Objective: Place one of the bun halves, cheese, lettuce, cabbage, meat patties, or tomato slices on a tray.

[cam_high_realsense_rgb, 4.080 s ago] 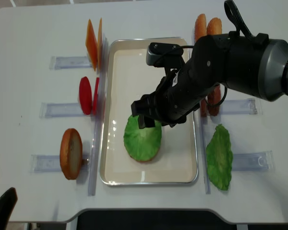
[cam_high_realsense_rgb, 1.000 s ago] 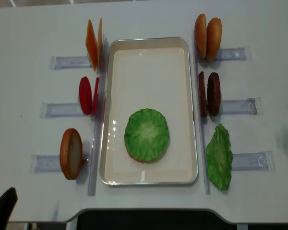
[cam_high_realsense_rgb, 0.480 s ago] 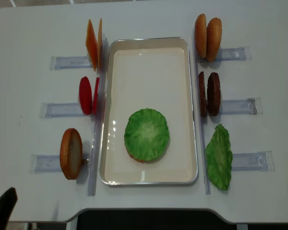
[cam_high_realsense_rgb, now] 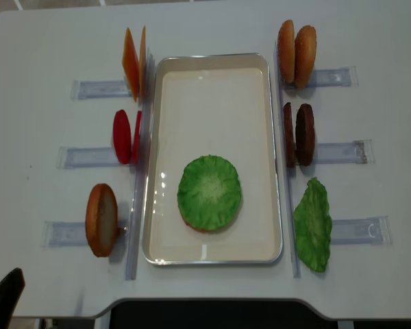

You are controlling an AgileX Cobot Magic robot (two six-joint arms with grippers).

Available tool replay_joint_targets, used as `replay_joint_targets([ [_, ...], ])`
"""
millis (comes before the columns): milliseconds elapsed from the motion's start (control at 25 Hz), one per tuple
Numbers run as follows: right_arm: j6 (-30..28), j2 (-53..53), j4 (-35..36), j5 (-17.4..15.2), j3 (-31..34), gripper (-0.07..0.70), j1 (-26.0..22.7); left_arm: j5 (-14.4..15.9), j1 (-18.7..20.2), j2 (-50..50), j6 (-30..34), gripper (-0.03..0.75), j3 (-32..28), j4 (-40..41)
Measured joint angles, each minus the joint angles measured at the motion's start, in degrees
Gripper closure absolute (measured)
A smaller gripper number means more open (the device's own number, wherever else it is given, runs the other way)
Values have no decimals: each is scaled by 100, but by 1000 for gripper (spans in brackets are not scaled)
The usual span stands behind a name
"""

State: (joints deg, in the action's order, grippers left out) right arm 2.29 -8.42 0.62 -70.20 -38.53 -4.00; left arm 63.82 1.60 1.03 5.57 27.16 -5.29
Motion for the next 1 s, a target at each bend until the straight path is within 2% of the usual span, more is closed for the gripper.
replay_joint_targets([
  [240,-13,801,0,-7,319,82,0,0,0,0,0,199,0,0],
  [600,-259,887,19,-1,720,82,0,0,0,0,0,199,0,0],
  [840,-279,887,44,393,911,82,0,0,0,0,0,199,0,0],
  [1000,-284,887,49,481,949,82,0,0,0,0,0,199,0,0],
])
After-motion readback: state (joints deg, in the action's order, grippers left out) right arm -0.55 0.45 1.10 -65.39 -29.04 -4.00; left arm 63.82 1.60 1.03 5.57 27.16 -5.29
